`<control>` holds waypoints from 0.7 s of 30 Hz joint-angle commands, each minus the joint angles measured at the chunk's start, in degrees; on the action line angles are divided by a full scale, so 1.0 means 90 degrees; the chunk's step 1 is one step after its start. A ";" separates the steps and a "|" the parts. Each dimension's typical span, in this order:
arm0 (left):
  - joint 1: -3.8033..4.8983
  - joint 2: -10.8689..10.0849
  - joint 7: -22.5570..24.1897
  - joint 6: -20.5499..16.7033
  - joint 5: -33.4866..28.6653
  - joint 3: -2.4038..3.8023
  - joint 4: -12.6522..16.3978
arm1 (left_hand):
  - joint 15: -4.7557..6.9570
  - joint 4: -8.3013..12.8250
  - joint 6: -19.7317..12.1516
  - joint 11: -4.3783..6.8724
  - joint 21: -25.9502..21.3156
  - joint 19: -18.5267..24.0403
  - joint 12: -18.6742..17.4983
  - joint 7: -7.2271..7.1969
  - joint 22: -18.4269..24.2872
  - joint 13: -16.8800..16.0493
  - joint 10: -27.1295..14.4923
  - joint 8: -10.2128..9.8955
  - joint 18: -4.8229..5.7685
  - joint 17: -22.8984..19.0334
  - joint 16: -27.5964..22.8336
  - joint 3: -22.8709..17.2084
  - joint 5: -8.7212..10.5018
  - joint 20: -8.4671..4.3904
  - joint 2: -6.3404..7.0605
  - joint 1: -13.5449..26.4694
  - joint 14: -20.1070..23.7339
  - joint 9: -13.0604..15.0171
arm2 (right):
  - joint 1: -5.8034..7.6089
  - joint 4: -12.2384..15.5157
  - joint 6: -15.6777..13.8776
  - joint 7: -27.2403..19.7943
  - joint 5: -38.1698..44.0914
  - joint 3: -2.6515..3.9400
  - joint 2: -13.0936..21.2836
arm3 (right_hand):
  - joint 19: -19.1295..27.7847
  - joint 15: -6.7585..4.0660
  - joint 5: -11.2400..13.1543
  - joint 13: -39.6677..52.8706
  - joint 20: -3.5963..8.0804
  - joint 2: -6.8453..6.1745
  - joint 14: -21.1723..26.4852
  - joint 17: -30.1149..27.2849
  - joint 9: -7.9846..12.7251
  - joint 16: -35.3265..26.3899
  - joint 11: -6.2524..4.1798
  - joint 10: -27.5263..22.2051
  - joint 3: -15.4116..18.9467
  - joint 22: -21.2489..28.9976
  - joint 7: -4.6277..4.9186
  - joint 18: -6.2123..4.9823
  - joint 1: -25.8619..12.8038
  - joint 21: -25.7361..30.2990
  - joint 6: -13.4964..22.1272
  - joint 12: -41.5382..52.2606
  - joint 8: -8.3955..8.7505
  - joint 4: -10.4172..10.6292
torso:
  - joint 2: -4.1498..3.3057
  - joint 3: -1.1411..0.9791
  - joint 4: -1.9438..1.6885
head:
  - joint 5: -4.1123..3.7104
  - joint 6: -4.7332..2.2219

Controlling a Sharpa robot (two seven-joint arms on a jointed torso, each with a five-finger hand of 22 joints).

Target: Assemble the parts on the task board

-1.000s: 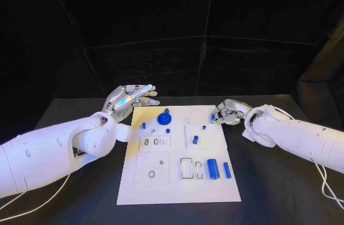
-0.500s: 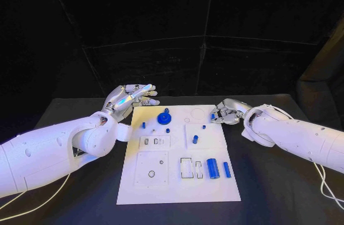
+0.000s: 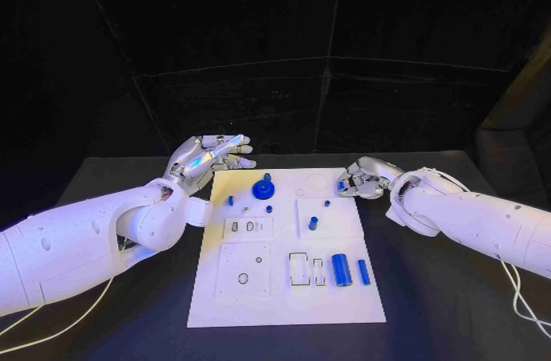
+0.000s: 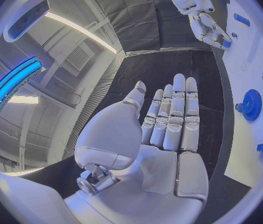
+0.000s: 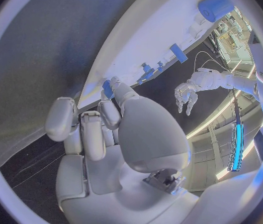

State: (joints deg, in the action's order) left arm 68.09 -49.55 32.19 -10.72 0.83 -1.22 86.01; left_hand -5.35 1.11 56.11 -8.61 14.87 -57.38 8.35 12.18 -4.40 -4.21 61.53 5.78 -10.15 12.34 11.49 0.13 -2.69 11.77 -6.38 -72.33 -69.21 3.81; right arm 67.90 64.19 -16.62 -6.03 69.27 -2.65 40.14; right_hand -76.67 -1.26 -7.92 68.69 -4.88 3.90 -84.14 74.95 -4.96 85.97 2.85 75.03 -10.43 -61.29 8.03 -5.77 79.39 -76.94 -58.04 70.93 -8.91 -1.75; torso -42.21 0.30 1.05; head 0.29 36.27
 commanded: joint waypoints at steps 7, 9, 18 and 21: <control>0.0007 -0.0024 0.0029 0.0090 0.0009 0.0001 0.0000 | -0.0024 0.0015 0.0017 -0.0028 -0.0025 -0.0008 -0.0023 0.0029 0.0008 0.0005 -0.0012 -0.0036 -0.0047 0.0007 -0.0030 -0.0015 -0.0042 0.0034 -0.0072 0.0008 0.0020 -0.0003 | 0.0028 0.0667 -0.0327 0.0230 -0.0069 0.0009 0.0266 | -0.0002 -0.0036 0.0073 -0.0002 0.0039 0.0041 -0.0471 0.0860 -0.0025 -0.0019 -0.0019 -0.0009 -0.0130 -0.0004 -0.0040 0.0037 -0.0075 -0.0015 -0.0013 0.0001 -0.0050 -0.0006 | 0.0019 0.0011 -0.0012 | 0.0029 0.0003; 0.0008 -0.0030 0.0026 0.0089 0.0009 0.0001 0.0001 | -0.0024 0.0015 0.0017 -0.0028 -0.0025 -0.0008 -0.0023 0.0029 0.0008 0.0005 -0.0012 -0.0036 -0.0047 0.0007 -0.0030 -0.0015 -0.0042 0.0034 -0.0072 0.0008 0.0020 -0.0003 | 0.0055 0.0868 -0.0345 0.0350 -0.0087 0.0010 0.0320 | 0.0000 -0.0033 0.0085 -0.0006 0.0037 0.0028 -0.0470 0.0858 -0.0020 -0.0020 -0.0015 -0.0012 -0.0147 0.0001 -0.0036 0.0037 -0.0089 -0.0013 0.0000 -0.0003 -0.0044 -0.0011 | 0.0019 0.0013 -0.0015 | 0.0040 -0.0009; 0.0015 -0.0054 0.0027 0.0074 0.0009 0.0001 -0.0012 | -0.0025 0.0026 0.0019 -0.0028 -0.0033 -0.0011 -0.0032 0.0029 0.0015 0.0005 -0.0010 -0.0042 -0.0047 0.0018 -0.0042 -0.0025 -0.0042 0.0034 -0.0076 0.0006 0.0019 -0.0002 | 0.0323 0.1855 -0.0484 0.1122 -0.0024 0.0013 0.0299 | 0.0003 -0.0022 0.0110 -0.0039 0.0029 -0.0019 -0.0467 0.0843 -0.0006 -0.0030 -0.0001 -0.0037 -0.0194 0.0008 -0.0018 0.0036 -0.0130 -0.0009 0.0038 -0.0038 -0.0029 -0.0025 | 0.0031 0.0035 -0.0024 | 0.0122 0.0004; 0.0019 -0.0053 0.0029 0.0066 0.0009 0.0001 -0.0034 | -0.0025 0.0026 0.0019 -0.0028 -0.0033 -0.0011 -0.0032 0.0029 0.0015 0.0005 -0.0010 -0.0042 -0.0047 0.0018 -0.0042 -0.0025 -0.0042 0.0034 -0.0076 0.0006 0.0019 -0.0002 | 0.0369 0.2063 -0.0530 0.1319 0.0127 0.0013 0.0160 | 0.0003 -0.0022 0.0110 -0.0039 0.0029 -0.0019 -0.0467 0.0843 -0.0006 -0.0030 -0.0001 -0.0037 -0.0194 0.0008 -0.0018 0.0036 -0.0130 -0.0009 0.0038 -0.0038 -0.0029 -0.0025 | 0.0034 0.0038 -0.0023 | 0.0165 0.0009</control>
State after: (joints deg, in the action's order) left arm 68.14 -50.00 32.14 -10.71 0.83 -1.23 85.78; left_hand -5.35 1.11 56.11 -8.61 14.87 -57.38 8.36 12.17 -4.32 -4.21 61.53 5.79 -10.15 12.46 11.48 0.13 -2.69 11.77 -6.38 -72.33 -69.21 3.81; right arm 71.02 81.90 -19.71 1.63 69.00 -2.54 42.12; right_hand -76.60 -1.25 -7.19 68.39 -4.81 3.75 -84.14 74.93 -4.95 85.97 2.85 75.03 -11.93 -61.28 7.99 -5.77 78.57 -76.94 -57.89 70.93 -8.91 -1.97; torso -41.95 0.55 0.85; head 1.53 36.29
